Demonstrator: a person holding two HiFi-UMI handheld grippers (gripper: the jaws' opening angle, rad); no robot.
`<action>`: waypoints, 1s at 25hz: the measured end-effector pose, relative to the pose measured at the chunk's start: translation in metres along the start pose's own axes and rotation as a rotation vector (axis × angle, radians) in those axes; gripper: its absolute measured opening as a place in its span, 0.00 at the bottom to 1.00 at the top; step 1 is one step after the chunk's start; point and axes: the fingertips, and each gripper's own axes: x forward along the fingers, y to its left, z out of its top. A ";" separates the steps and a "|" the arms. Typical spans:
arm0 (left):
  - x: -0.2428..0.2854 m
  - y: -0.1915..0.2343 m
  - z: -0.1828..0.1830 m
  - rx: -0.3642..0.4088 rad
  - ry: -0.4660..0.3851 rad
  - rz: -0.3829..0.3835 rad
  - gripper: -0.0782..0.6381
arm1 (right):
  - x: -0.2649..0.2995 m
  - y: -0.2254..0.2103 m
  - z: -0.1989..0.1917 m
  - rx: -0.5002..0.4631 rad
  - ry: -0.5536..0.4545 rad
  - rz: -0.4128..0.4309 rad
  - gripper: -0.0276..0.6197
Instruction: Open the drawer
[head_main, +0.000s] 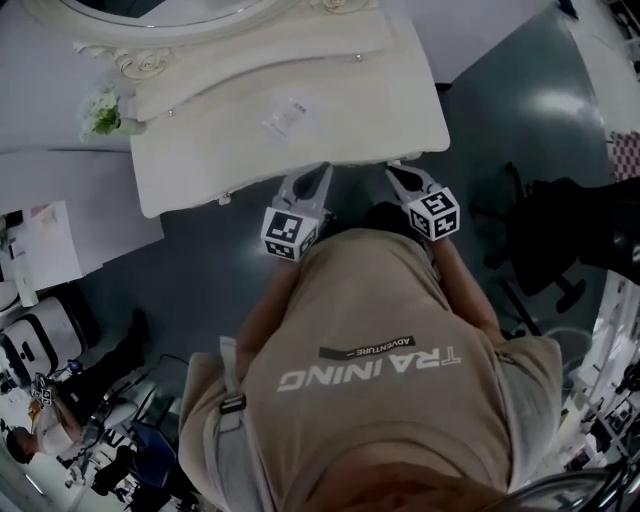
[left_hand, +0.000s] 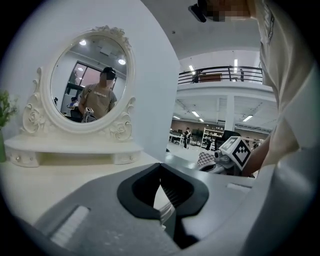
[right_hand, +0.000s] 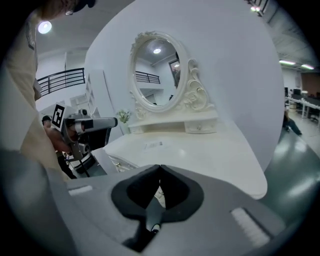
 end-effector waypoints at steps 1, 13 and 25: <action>-0.003 0.006 -0.001 0.005 -0.004 -0.005 0.12 | 0.006 0.002 0.001 0.013 -0.004 -0.008 0.05; -0.022 0.031 0.000 -0.039 0.021 0.099 0.12 | 0.057 0.004 -0.069 0.087 0.228 0.074 0.05; -0.009 0.008 -0.021 -0.073 0.089 0.139 0.12 | 0.128 -0.027 -0.121 0.238 0.283 0.145 0.17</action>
